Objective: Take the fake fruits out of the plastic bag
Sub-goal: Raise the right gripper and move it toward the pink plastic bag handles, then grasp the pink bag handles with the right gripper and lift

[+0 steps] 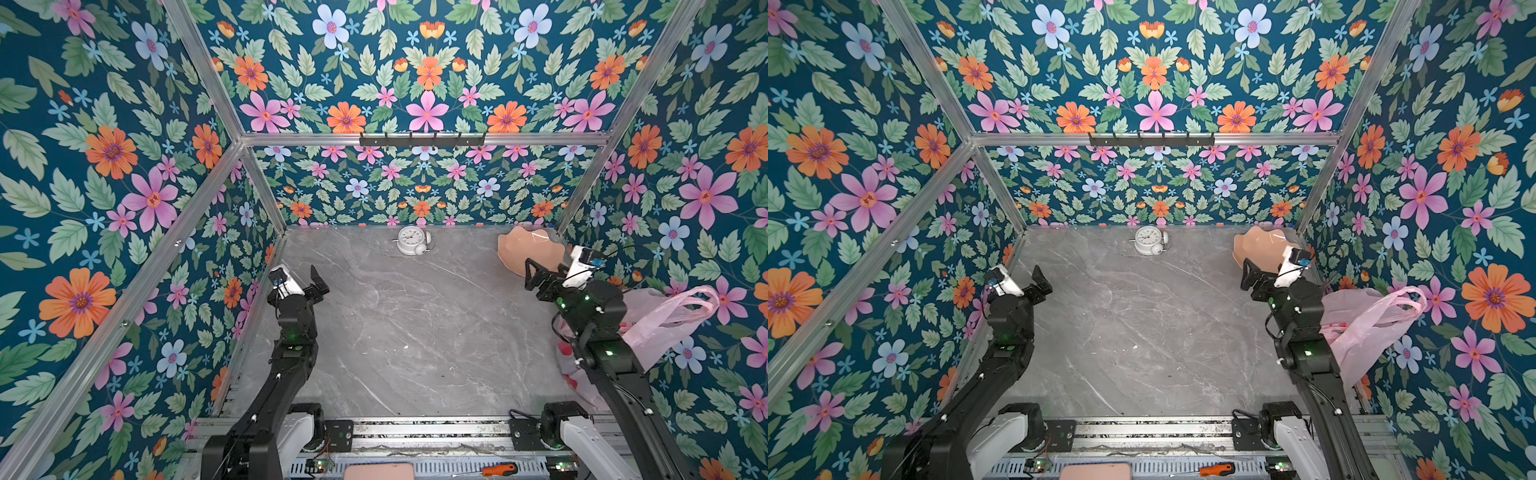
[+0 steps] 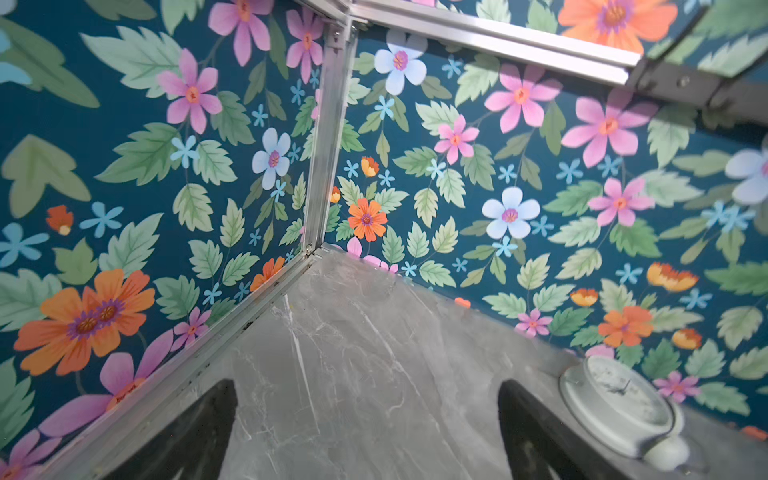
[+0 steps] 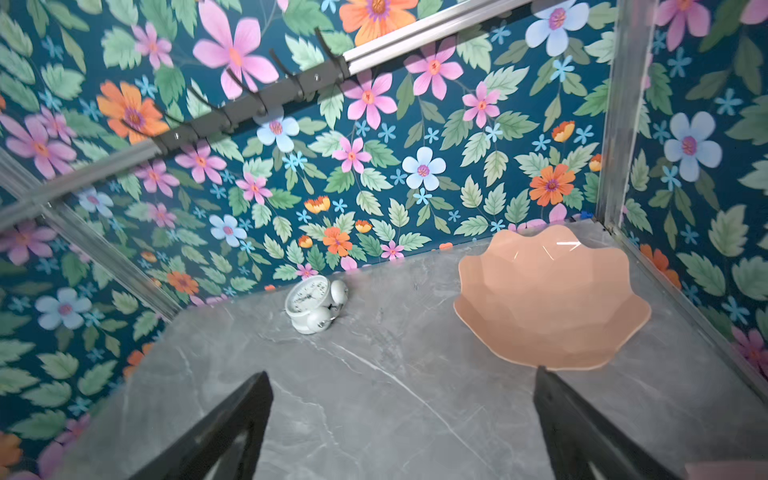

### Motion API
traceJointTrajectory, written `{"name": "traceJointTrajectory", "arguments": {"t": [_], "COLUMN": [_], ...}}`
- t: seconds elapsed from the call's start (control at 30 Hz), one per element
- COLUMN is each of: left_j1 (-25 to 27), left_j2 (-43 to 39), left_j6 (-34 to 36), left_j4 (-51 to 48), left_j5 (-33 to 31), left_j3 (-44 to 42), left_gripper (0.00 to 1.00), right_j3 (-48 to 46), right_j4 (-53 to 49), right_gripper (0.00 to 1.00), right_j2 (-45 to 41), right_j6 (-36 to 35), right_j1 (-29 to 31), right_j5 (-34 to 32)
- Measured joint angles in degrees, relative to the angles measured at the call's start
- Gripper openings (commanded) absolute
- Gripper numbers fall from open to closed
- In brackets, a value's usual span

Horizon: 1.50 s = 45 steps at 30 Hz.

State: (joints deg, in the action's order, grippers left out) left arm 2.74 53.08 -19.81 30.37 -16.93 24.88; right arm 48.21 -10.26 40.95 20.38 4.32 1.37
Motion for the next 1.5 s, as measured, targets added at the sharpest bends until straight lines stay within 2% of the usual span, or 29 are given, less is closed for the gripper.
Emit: {"name": "traceJointTrajectory", "arguments": {"t": [0.1,0.2,0.33,0.4,0.47,0.57,0.7,0.8,0.9,1.1,1.4,1.5], "left_j1": [0.0,-0.02,-0.07,-0.04,-0.04,0.0,0.0,0.04,0.17,0.31,0.37,0.39], "left_j2": [-4.04,-7.39,-9.9,-9.9,-9.2,-7.34,-4.92,-4.63,-5.46,-7.63,-9.6,-10.78], "left_j6": [-9.31,-17.16,-19.87,-20.11,-19.54,-18.78,-18.56,-18.56,-18.53,-17.66,-17.53,-17.53], "left_j4": [-10.29,-18.1,-22.49,-22.86,-22.97,-22.45,-22.1,-21.79,-21.59,-21.68,-22.64,-22.67], "left_j5": [-1.14,-0.55,5.75,10.29,13.9,17.9,22.29,24.59,25.44,25.75,25.75,25.75], "left_j3": [2.51,2.69,0.13,-1.01,-1.49,-1.77,-1.92,-1.66,-1.62,-1.81,-2.86,-3.61], "left_gripper": [1.0,1.0,1.0,1.0,1.0,1.0,1.0,1.0,1.0,1.0,0.99,0.99], "right_j3": [5.92,6.45,8.13,11.76,15.56,20.33,21.0,20.74,21.79,22.1,19.3,18.6], "right_j4": [-10.8,-18.75,-25.99,-30.18,-34.84,-41.51,-45.83,-46.14,-46.1,-43.69,-35.82,-33.73], "right_gripper": [0.99,0.99,0.94,0.92,0.96,0.99,0.99,0.99,0.99,0.99,0.87,0.82], "right_j2": [-2.23,-7.39,-13.53,-12.79,-10.58,-6.51,-3.61,-2.34,-0.83,2.71,5.6,6.91], "right_j6": [3.98,7.78,8.35,8.55,8.52,8.28,7.5,6.14,4.7,3.19,2.75,2.84], "right_j1": [0.0,-0.02,0.02,0.0,0.0,0.0,0.0,-0.28,-3.26,-17.05,-20.39,-25.09], "right_j5": [0.42,-0.57,-4.76,-10.08,-15.69,-27.32,-40.41,-47.69,-51.23,-47.47,-42.45,-38.91]}}
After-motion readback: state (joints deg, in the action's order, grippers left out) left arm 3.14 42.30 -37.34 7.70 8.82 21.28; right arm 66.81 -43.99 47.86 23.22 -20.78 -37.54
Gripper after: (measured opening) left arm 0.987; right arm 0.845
